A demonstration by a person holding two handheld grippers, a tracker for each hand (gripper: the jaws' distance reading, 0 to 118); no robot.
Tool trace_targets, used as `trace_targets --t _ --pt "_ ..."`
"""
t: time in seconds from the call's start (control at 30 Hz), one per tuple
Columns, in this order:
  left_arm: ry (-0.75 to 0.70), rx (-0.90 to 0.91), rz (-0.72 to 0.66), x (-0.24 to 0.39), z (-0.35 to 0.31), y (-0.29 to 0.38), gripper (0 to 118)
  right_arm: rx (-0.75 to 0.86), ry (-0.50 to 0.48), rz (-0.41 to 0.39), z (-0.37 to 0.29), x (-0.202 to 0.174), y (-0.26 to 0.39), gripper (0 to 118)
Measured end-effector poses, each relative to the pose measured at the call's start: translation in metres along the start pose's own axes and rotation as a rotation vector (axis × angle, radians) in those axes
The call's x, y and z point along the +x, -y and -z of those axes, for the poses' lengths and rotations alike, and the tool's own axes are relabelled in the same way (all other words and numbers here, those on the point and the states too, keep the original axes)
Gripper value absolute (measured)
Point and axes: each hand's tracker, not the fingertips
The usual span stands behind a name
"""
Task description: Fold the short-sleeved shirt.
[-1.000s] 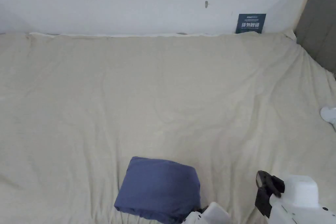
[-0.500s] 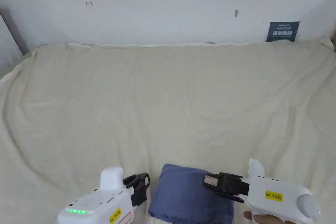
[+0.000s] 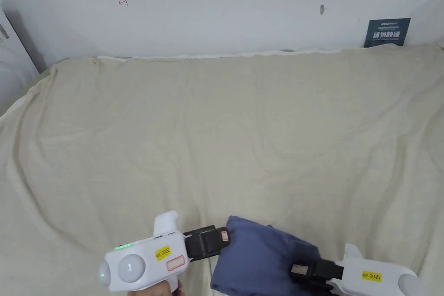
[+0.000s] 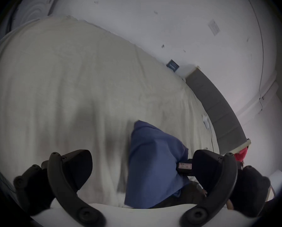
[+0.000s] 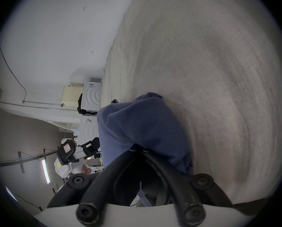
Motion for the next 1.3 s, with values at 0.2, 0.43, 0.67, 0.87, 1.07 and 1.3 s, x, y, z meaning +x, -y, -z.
trace_targets --t 0.2,0.43,0.67,0.87,1.07,1.3 --pt "-0.143 -0.143 0.077 0.006 0.057 0.009 118 -0.005 0.022 -0.035 0.005 -0.008 0.001 0" --pt "-0.289 -0.177 0.290 0.067 0.074 0.043 60 0.007 0.000 -0.036 0.002 -0.011 0.010 0" --pt "-0.129 -0.088 0.098 0.046 0.020 0.013 15 0.104 0.204 -0.393 -0.025 -0.068 0.028 0" --pt "-0.310 -0.035 0.307 0.003 -0.053 -0.036 15 0.212 0.195 -0.496 -0.043 -0.111 0.025 0" --pt "-0.509 -0.019 0.297 -0.092 -0.113 -0.107 15 0.264 0.238 -0.548 -0.041 -0.150 0.017 0" --pt "-0.818 -0.040 0.299 -0.195 -0.164 -0.200 15 0.261 0.284 -0.594 -0.033 -0.160 0.017 0"
